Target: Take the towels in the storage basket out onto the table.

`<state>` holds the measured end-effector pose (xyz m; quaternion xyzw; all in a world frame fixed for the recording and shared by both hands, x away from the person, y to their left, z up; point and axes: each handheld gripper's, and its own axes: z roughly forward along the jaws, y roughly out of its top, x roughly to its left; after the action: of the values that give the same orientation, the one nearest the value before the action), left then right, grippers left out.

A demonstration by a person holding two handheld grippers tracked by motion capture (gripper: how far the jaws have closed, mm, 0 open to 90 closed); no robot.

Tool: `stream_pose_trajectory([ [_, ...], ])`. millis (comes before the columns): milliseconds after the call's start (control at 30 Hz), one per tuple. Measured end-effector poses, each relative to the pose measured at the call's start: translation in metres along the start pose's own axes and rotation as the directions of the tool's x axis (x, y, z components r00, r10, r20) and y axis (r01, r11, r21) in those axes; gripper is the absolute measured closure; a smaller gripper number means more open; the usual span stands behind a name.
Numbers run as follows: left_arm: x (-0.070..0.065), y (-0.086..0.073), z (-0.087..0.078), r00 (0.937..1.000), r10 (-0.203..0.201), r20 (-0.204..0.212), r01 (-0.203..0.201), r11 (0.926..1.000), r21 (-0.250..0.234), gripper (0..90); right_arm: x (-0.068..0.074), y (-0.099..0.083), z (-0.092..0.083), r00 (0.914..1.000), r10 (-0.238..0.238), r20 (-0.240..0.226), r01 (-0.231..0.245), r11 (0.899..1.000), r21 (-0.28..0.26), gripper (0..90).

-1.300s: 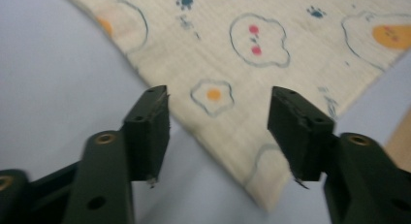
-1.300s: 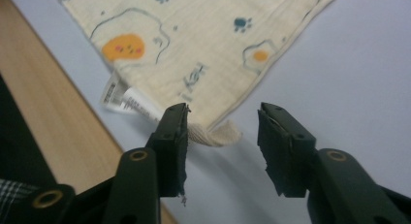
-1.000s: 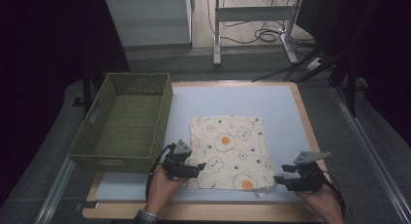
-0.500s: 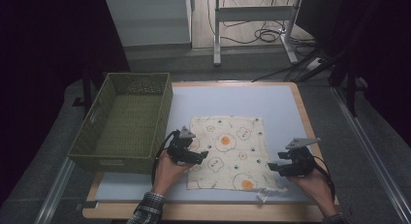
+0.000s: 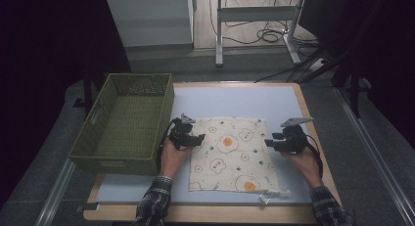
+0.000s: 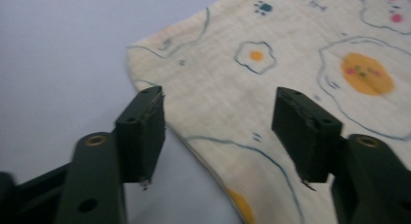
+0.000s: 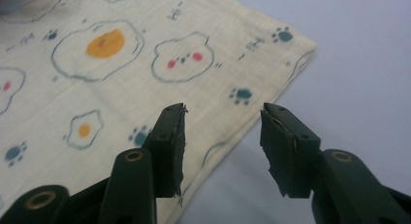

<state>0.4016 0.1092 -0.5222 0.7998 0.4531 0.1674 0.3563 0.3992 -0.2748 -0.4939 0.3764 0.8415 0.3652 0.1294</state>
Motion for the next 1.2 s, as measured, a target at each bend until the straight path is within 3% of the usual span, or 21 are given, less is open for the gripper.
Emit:
stream_pose_trajectory([
  [167, 0.013, 0.009, 0.012, 0.9980, -0.025, -0.059, 0.026, 0.9997, 0.004, 49.3, -0.012, 0.013, 0.012, 0.9999, 0.006, 0.015, -0.006, 1.000, 0.004, 60.4],
  [333, 0.023, 0.017, 0.021, 0.9966, -0.059, -0.057, 0.059, 0.9982, -0.009, 56.5, -0.025, 0.022, 0.021, 0.9962, 0.052, 0.069, -0.052, 0.999, -0.013, 63.8],
  [467, 0.026, 0.023, 0.028, 0.9953, -0.063, -0.073, 0.062, 0.9980, -0.011, 58.4, -0.036, 0.029, 0.035, 0.9934, 0.095, 0.064, -0.095, 0.995, -0.011, 67.2],
  [700, 0.035, 0.025, 0.035, 0.9890, -0.101, -0.107, 0.100, 0.9948, -0.017, 59.2, -0.044, 0.035, 0.053, 0.9896, 0.103, 0.100, -0.100, 0.995, -0.029, 70.4],
  [867, 0.038, 0.023, 0.041, 0.9844, -0.101, -0.144, 0.102, 0.9948, -0.002, 56.7, -0.047, 0.040, 0.065, 0.9871, 0.096, 0.128, -0.096, 0.995, -0.008, 70.3],
  [967, 0.040, 0.021, 0.043, 0.9848, -0.106, -0.138, 0.106, 0.9944, -0.008, 54.9, -0.047, 0.044, 0.072, 0.9852, 0.093, 0.144, -0.093, 0.996, -0.006, 70.1],
  [1067, 0.041, 0.019, 0.043, 0.9869, -0.122, -0.106, 0.120, 0.9925, -0.021, 57.3, -0.044, 0.046, 0.078, 0.9839, 0.068, 0.165, -0.071, 0.997, 0.016, 71.3],
  [1200, 0.039, 0.017, 0.043, 0.9886, -0.128, -0.079, 0.126, 0.9916, -0.031, 68.6, -0.041, 0.048, 0.079, 0.9851, 0.083, 0.150, -0.089, 0.996, 0.031, 86.2],
])
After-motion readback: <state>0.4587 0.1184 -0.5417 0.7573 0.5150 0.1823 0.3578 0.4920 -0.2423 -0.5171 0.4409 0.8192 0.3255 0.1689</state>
